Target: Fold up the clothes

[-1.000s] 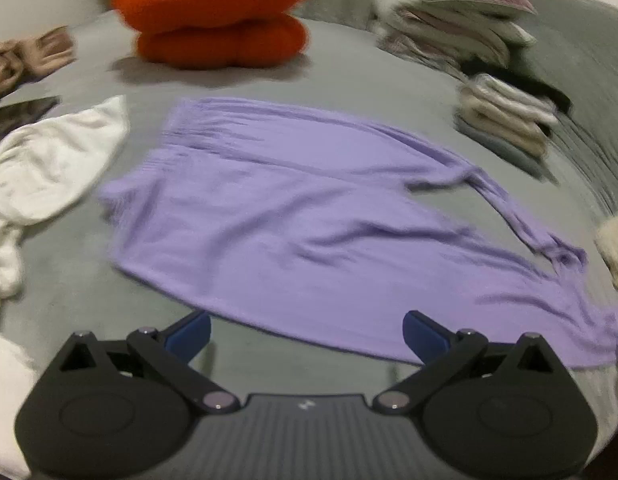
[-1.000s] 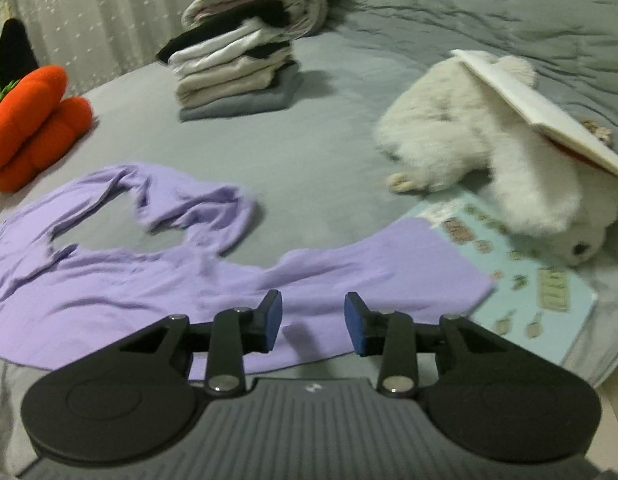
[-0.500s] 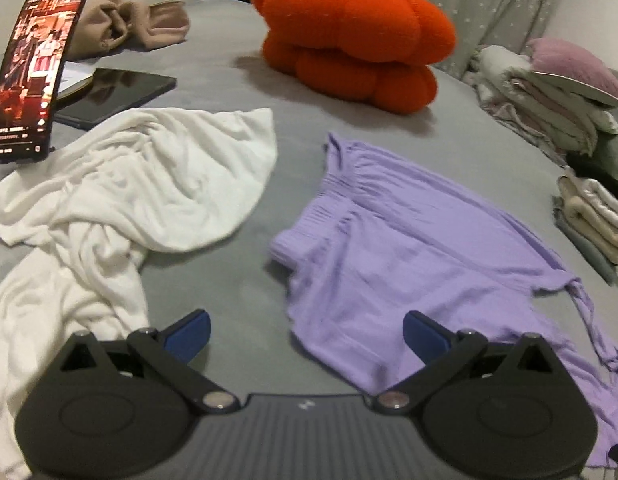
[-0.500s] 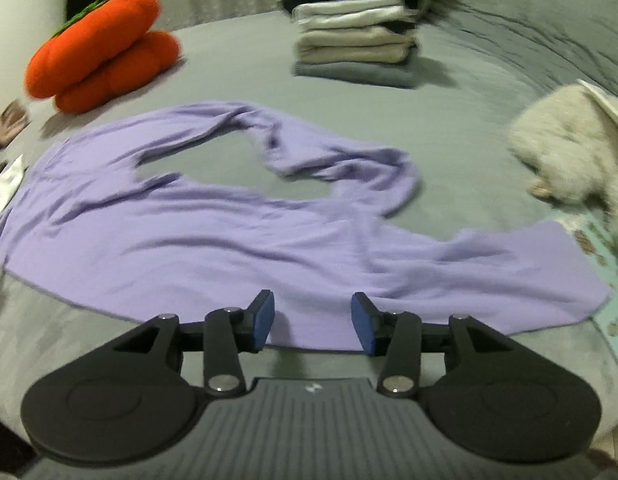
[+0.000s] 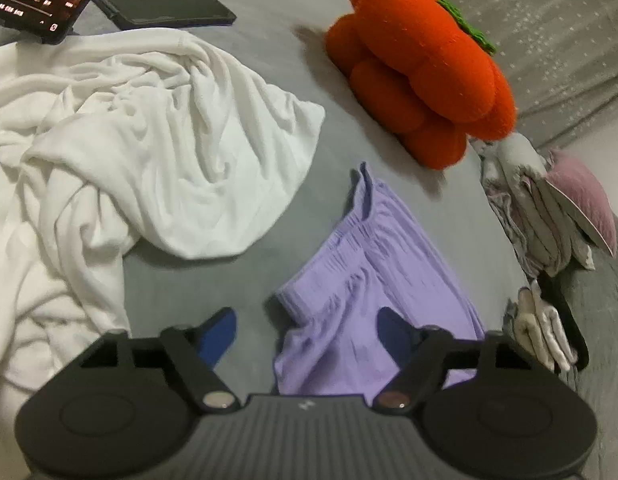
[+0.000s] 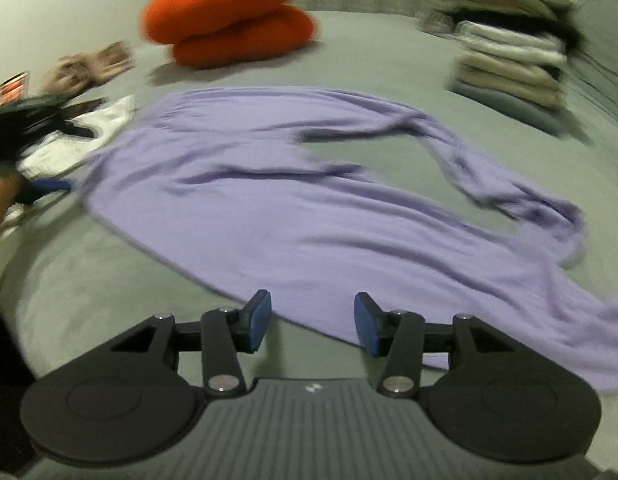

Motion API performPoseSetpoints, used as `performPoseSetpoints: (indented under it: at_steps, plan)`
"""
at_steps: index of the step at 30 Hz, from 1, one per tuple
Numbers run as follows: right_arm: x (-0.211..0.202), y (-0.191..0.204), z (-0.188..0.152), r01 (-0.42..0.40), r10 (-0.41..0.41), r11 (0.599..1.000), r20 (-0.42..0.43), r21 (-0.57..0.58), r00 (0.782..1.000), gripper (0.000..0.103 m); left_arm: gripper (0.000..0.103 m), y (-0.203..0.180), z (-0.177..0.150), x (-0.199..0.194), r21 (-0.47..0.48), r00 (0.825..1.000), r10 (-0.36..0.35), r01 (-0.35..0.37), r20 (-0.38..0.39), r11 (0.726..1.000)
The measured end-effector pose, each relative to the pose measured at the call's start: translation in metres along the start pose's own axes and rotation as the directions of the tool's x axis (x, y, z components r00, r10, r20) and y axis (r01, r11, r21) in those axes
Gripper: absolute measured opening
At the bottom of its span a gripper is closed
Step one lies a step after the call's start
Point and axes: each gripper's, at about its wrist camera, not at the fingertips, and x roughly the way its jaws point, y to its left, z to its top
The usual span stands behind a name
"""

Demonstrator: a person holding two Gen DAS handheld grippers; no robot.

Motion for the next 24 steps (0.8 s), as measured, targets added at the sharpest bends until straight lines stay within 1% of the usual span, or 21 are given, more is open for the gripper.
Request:
performPoseSetpoints:
  at_steps: [1,3,4,5,6,8,9,11,13,14,19,21,24]
  plan:
    - [0.002,0.008,0.001,-0.032,0.032,0.999,0.005,-0.032,0.999,0.050,0.064,-0.001,0.000,0.002,-0.006,1.000,0.005,-0.005,0.003,1.000]
    - [0.006,0.023,0.003,-0.078,0.080,0.991,0.013,-0.108,0.997,0.050,0.048,-0.002,0.001,0.005,-0.019,1.000,0.018,-0.018,0.008,1.000]
    - [0.010,0.031,0.004,-0.090,0.093,0.985,0.016,-0.146,0.996,0.050,0.044,-0.002,0.001,0.007,-0.026,1.000,0.025,-0.025,0.011,0.999]
    - [0.014,0.038,0.005,-0.094,0.099,0.979,0.017,-0.183,0.995,0.050,0.035,-0.002,0.001,0.008,-0.031,0.999,0.033,-0.032,0.016,0.999]
    - [0.018,0.044,0.006,-0.098,0.104,0.971,0.017,-0.219,0.994,0.050,0.024,-0.001,0.001,0.010,-0.036,0.999,0.039,-0.038,0.021,0.999]
    - [0.026,0.055,0.008,-0.089,0.098,0.956,0.018,-0.279,0.995,0.049,0.017,0.001,0.002,0.011,-0.039,0.999,0.046,-0.045,0.028,0.998]
    - [0.027,0.058,0.009,-0.083,0.093,0.953,0.019,-0.293,0.995,0.044,0.011,0.003,0.002,0.012,-0.040,0.998,0.049,-0.048,0.032,0.998]
    - [0.030,0.063,0.011,-0.071,0.082,0.945,0.022,-0.320,0.996,0.033,0.006,0.004,0.001,0.011,-0.034,0.997,0.056,-0.055,0.055,0.998]
    - [0.032,0.069,0.013,-0.058,0.071,0.936,0.025,-0.347,0.997,0.004,0.005,0.005,0.000,0.007,-0.034,0.993,0.069,-0.066,0.091,0.997]
    - [0.033,0.072,0.014,-0.052,0.066,0.931,0.027,-0.361,0.997,0.001,0.005,0.005,0.000,0.004,-0.027,0.990,0.083,-0.080,0.117,0.996]
    - [0.037,0.085,0.018,-0.027,0.045,0.908,0.032,-0.418,0.998,0.001,0.005,0.005,0.003,-0.016,0.015,0.973,0.117,-0.122,0.201,0.992]
    - [0.030,0.086,0.019,-0.046,0.060,0.913,0.022,-0.406,0.998,0.001,0.005,0.004,0.003,-0.024,0.040,0.965,0.130,-0.143,0.228,0.989]
    - [0.020,0.088,0.022,-0.093,0.104,0.916,0.007,-0.389,0.995,0.001,0.005,0.005,0.004,-0.035,0.058,0.950,0.161,-0.183,0.268,0.981]
